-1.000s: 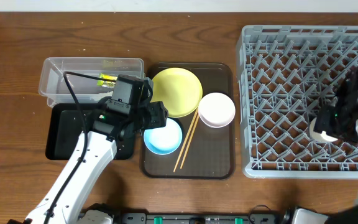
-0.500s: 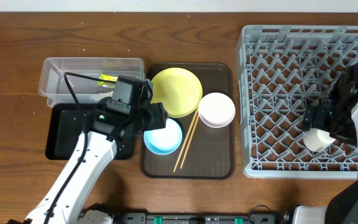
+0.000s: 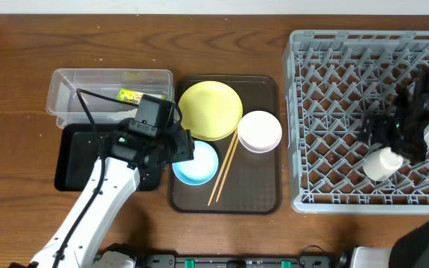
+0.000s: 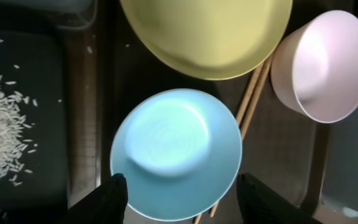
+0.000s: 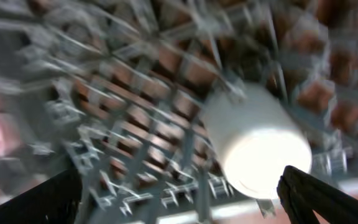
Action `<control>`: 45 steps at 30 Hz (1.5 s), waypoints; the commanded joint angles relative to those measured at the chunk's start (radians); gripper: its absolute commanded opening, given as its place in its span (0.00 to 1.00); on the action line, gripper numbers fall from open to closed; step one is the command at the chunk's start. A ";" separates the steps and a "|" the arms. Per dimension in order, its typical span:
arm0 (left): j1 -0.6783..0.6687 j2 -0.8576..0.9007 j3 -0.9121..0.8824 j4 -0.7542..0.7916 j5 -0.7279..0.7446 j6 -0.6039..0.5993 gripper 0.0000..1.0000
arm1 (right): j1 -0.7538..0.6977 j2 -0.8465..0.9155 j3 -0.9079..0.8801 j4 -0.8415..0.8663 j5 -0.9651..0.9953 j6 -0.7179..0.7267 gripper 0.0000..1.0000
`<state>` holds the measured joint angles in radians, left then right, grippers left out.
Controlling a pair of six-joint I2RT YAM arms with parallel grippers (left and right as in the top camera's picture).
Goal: Sort waste into correct bins and load items into the dishwasher rack
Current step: 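Place the white cup into the dish rack with the right gripper, then reach the right gripper to the blue bowl and grasp it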
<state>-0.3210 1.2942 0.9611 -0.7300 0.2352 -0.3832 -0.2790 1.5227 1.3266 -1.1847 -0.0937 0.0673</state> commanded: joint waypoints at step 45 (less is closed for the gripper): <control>0.333 0.011 -0.001 -0.206 -0.296 -0.206 0.60 | 1.039 0.452 0.053 0.422 -0.103 0.192 0.21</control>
<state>0.0067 1.3136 0.9607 -0.9298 -0.0410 -0.5797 0.7494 1.9625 1.3678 -0.7647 -0.2329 0.2276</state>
